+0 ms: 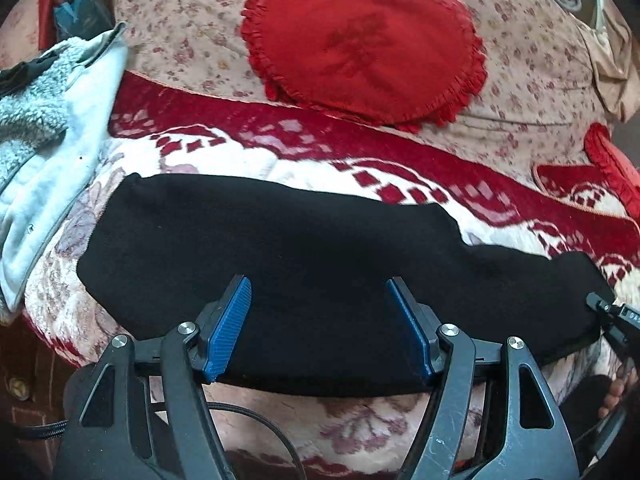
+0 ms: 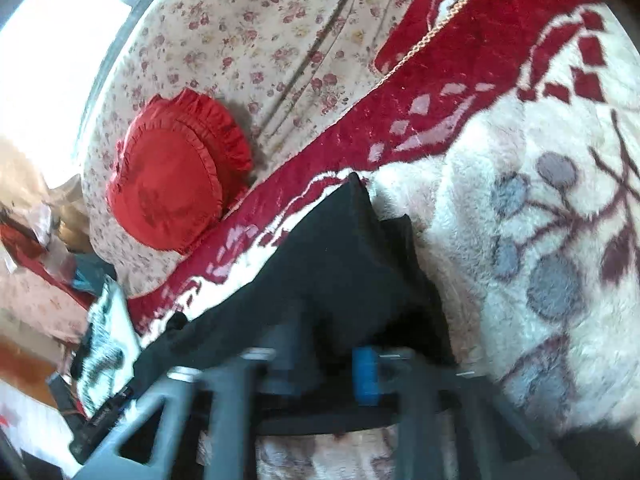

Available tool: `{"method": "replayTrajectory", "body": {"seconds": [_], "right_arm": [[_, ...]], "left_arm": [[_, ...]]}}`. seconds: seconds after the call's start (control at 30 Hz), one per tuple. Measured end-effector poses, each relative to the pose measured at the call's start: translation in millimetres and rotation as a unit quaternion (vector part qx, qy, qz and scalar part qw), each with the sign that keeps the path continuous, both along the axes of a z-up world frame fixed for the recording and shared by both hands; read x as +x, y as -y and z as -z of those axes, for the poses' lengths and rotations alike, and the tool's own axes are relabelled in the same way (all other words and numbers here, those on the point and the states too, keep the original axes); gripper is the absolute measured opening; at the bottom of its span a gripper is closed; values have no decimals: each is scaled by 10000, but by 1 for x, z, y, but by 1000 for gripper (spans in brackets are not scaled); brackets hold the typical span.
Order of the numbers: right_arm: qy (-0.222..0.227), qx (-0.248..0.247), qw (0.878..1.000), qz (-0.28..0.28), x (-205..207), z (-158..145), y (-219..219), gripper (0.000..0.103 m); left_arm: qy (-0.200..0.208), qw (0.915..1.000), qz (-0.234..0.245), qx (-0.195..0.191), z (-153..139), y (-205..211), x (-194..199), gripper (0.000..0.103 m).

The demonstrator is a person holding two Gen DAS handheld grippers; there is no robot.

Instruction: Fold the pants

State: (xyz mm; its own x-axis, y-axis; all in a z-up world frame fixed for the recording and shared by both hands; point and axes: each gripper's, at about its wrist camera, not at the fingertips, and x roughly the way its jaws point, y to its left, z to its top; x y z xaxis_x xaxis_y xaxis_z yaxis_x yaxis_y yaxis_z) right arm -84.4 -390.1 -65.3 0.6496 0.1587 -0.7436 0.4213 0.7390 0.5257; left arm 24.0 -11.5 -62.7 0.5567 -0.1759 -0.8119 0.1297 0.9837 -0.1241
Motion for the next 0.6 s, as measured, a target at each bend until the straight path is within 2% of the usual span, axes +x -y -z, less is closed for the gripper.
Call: {"method": "replayTrajectory", "body": {"seconds": [0.1,0.27,0.33,0.37,0.43,0.5,0.6], "right_arm": [[-189,-438,9984,-294,-13,-17,-12,5],[-719,-643,9950,-267,-18,6,-3,5],[-857,-721,9936,-146,-21,6,0,14],[-938,-1033,9902,-71,-24,-1,0,22],[-1109,-1593,9809,115,-31,-15,5,24],[-933,-1590,9826,238,-36,-30,10,25],[-397,-1473,9883,-19,-34,-52,1,25]], "left_arm": [[95,9999,46,8,-4,3,-5,70],[26,9999,115,-37,2,13,-6,70],[-20,9999,170,-22,4,18,-8,70],[-1,9998,200,-15,4,20,-9,70],[53,9997,226,31,3,24,-10,70],[84,9996,262,27,2,28,-11,70],[142,9993,332,22,-1,37,-12,70]]}}
